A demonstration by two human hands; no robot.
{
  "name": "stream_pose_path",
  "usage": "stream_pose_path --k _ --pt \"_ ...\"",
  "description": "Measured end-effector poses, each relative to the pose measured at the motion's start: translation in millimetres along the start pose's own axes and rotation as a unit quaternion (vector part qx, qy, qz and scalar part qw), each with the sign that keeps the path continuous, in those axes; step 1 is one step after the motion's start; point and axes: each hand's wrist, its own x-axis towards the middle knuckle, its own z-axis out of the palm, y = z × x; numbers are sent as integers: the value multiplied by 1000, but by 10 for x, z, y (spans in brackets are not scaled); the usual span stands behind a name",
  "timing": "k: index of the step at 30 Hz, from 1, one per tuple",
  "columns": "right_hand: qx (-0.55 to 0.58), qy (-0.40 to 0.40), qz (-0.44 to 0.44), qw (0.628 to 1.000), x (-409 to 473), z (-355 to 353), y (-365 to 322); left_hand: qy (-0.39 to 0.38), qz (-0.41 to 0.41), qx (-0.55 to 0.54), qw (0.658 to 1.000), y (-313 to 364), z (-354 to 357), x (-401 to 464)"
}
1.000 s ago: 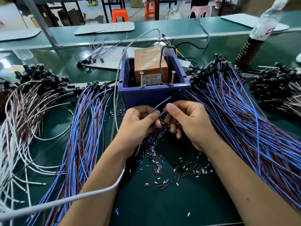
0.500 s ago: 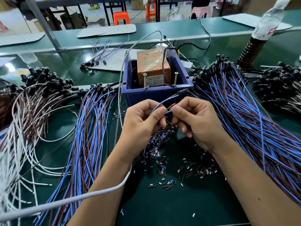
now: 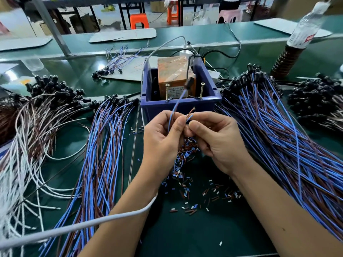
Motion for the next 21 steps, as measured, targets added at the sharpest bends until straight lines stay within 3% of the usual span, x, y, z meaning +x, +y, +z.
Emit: stream_pose_path --k 8,12,15,18,21 --pt "25 47 -10 999 -1 75 3 2 28 34 999 6 41 -7" --pt "34 53 -36 997 37 110 -36 60 115 146 981 45 -5 13" --pt "38 61 -65 995 76 74 -99 112 169 166 965 92 -61 25" --pt "-63 146 -117 980 121 47 -120 180 184 162 953 98 -125 54" --pt "-226 259 -174 923 163 30 -98 222 161 143 951 78 -170 81"
